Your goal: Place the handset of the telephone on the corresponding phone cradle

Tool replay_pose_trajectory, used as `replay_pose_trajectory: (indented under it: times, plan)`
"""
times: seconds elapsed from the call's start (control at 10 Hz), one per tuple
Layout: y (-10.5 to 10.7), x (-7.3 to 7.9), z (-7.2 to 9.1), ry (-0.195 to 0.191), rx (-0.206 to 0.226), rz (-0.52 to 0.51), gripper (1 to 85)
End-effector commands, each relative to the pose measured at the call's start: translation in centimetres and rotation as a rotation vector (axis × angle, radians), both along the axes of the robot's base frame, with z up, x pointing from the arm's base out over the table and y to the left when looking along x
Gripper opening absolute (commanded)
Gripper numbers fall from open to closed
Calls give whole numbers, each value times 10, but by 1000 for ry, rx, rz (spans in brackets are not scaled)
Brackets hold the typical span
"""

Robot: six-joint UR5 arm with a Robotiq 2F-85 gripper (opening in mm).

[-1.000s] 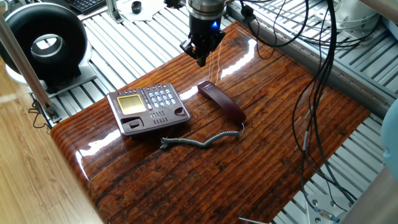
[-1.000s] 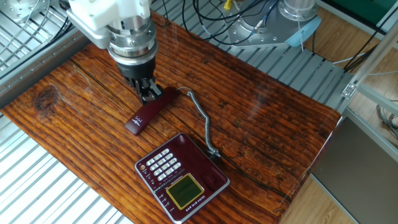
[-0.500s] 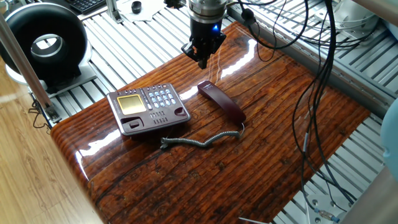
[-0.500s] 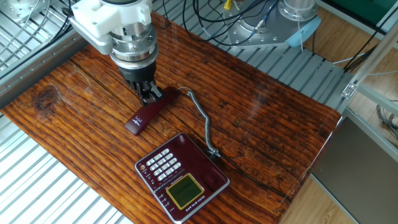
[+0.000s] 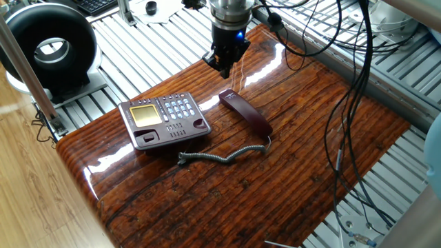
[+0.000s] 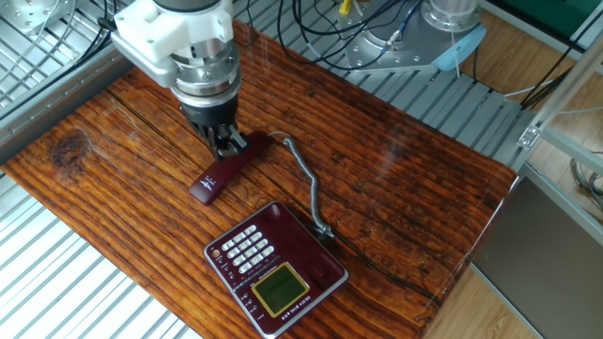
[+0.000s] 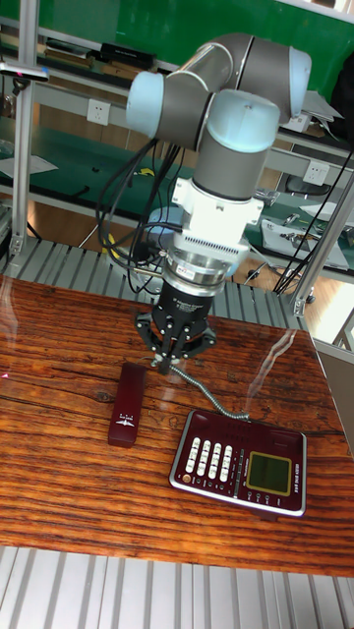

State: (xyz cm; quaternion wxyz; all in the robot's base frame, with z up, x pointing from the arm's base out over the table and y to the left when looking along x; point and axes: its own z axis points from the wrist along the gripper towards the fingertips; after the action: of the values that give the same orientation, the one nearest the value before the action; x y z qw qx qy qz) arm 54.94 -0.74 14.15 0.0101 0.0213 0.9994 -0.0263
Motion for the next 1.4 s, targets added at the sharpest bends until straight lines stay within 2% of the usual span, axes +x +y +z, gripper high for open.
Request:
replay_pose_trajectory:
  times: [0.0, 0.1, 0.2, 0.3, 0.4, 0.5, 0.6, 0.7, 0.8, 1.0, 1.1, 1.2, 1.3]
  plan:
    - [1, -12, -1, 43, 3, -3, 17]
    - [-4, -15, 0, 55, -15, 2, 17]
    - [2, -29, 0, 108, 9, -10, 17]
    - [7, -77, 9, 298, 28, -16, 17]
    - [14, -99, 16, 387, 54, -17, 17]
    - [12, -110, 21, 430, 48, 1, 17]
    - [8, -111, 21, 436, 33, 8, 17]
    - [5, -101, 17, 397, 24, 11, 17]
    - [5, -96, 15, 376, 24, 10, 17]
    - [11, -93, 14, 365, 51, 43, 17]
    - [11, -93, 14, 364, 50, 38, 17]
    - [8, -93, 14, 362, 34, 20, 17]
    - [-2, -86, 12, 332, -6, -4, 17]
